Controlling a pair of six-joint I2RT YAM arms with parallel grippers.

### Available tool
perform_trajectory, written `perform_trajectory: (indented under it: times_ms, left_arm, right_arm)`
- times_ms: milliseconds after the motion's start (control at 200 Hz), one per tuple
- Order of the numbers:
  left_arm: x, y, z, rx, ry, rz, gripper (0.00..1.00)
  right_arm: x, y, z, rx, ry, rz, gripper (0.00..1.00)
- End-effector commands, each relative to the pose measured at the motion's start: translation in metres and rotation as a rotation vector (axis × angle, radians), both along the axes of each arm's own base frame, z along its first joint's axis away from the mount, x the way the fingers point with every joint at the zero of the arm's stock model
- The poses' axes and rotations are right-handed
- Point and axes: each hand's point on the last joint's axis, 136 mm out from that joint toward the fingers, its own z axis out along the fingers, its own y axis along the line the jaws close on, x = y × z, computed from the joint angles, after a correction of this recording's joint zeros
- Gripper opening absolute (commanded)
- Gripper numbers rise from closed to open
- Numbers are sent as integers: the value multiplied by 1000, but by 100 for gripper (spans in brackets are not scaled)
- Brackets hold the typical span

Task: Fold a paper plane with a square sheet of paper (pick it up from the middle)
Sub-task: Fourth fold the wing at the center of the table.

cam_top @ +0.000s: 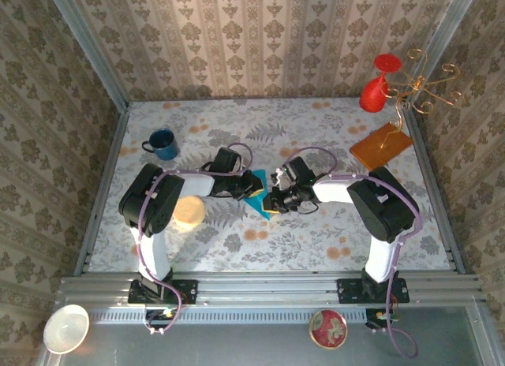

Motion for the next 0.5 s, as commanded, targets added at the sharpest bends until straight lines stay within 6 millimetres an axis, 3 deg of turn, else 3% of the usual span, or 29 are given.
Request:
perform_trajectory:
  times_ms: [0,495]
  left_arm:
    - [3,-2,-3,7,7,-7,17]
    - [4,-4,-3,5,7,-10,17]
  right_arm:
    - [-2,-3,-8,-36,8,8,19]
    - [-3,-7,-13,-65,13,0,19]
